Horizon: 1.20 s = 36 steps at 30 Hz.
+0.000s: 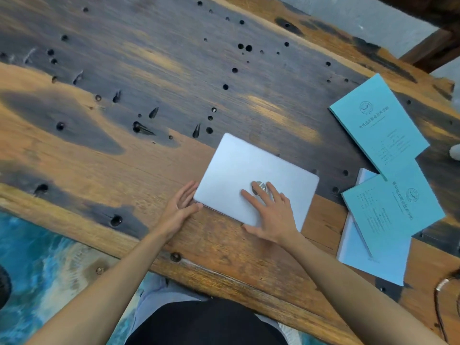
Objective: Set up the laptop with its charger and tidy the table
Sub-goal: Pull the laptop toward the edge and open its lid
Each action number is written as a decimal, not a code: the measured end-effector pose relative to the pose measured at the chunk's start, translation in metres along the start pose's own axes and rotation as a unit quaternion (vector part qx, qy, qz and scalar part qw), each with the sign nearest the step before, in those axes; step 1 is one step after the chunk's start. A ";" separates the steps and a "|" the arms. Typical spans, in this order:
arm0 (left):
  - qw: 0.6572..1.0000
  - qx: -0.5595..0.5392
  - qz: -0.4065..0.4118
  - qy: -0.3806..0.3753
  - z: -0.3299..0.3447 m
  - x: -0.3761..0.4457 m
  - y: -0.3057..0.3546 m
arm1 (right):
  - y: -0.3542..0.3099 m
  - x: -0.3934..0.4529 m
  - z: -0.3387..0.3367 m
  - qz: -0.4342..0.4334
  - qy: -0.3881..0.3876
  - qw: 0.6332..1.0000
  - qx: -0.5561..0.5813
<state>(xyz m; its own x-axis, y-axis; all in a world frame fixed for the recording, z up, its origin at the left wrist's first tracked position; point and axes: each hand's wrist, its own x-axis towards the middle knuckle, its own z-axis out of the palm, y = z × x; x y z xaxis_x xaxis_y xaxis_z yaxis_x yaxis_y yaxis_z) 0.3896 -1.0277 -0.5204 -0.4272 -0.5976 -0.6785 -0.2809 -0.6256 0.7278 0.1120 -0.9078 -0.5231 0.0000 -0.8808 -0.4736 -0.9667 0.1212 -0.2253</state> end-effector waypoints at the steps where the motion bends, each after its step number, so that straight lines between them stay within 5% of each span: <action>1: 1.000 0.001 0.001 -0.001 0.000 -0.001 0.001 | 0.000 0.000 -0.001 -0.003 -0.003 1.000 -0.004; 9: 0.999 0.014 0.026 -0.033 0.011 -0.007 -0.009 | 0.001 -0.010 -0.021 -0.039 -0.006 0.999 0.005; 12: 0.989 0.117 0.068 -0.060 0.010 -0.012 -0.015 | 0.000 -0.013 -0.030 -0.047 -0.007 0.999 0.018; 14: 0.951 0.281 0.110 -0.063 0.004 -0.012 -0.021 | 0.000 -0.016 -0.034 -0.059 -0.002 0.998 0.010; 18: 0.816 0.557 0.149 -0.045 0.010 -0.012 -0.035 | -0.001 -0.020 -0.039 -0.085 0.002 0.996 -0.013; 24: 0.699 0.703 0.126 -0.038 0.026 -0.016 -0.032 | -0.013 -0.034 -0.031 -0.132 0.042 0.985 -0.101; 29: 0.604 0.770 0.193 -0.073 0.040 -0.012 -0.020 | -0.031 -0.044 -0.025 -0.109 0.027 0.978 -0.176; 36: 0.594 0.770 0.196 -0.130 0.045 -0.001 -0.019 | -0.032 -0.052 -0.037 -0.093 0.126 0.972 -0.176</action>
<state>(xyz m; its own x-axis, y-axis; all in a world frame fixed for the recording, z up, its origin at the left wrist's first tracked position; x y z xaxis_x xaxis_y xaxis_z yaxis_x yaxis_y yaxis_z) 0.3569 -0.9929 -0.5293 -0.7805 -0.3235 -0.5349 -0.4835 0.8547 0.1886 0.1332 -0.8827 -0.4595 0.1640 -0.9619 -0.2187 -0.9835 -0.1766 0.0392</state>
